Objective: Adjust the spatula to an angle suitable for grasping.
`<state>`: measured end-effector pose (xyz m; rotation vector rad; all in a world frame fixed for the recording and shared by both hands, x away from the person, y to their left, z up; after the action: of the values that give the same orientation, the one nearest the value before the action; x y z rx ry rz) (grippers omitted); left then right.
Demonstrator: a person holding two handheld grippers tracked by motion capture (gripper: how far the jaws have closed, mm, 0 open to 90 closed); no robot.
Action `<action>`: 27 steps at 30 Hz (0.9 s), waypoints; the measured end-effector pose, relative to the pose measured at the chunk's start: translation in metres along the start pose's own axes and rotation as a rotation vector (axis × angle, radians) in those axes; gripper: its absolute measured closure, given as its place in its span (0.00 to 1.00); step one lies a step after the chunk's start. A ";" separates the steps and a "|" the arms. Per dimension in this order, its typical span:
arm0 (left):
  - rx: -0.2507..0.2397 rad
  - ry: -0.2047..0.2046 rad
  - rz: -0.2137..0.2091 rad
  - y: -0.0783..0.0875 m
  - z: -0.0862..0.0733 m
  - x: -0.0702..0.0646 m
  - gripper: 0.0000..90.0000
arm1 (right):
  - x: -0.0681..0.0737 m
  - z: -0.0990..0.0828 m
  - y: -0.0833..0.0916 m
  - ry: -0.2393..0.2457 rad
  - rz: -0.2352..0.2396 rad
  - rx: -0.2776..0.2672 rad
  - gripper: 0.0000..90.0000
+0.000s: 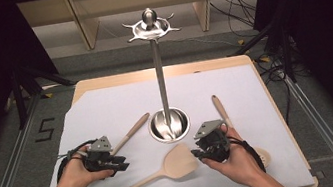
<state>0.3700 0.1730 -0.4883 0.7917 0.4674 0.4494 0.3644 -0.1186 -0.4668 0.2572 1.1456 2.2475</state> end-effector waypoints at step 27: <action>0.586 -0.011 0.044 -0.017 -0.051 -0.055 0.99 | -0.014 -0.002 0.010 -0.059 -0.004 0.025 0.82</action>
<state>0.3011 0.1620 -0.5199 1.3708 0.5818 0.3497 0.3705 -0.1322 -0.4592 0.3288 1.1433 2.2086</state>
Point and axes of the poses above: each handheld gripper's, and its own axes: y roughly backward along the jaws, z roughly out of its top, x roughly to its left, the point moved 6 cm from there along -y, roughly forward along the jaws, and after that the axes turned 6 degrees about y, right-handed, at the moved point
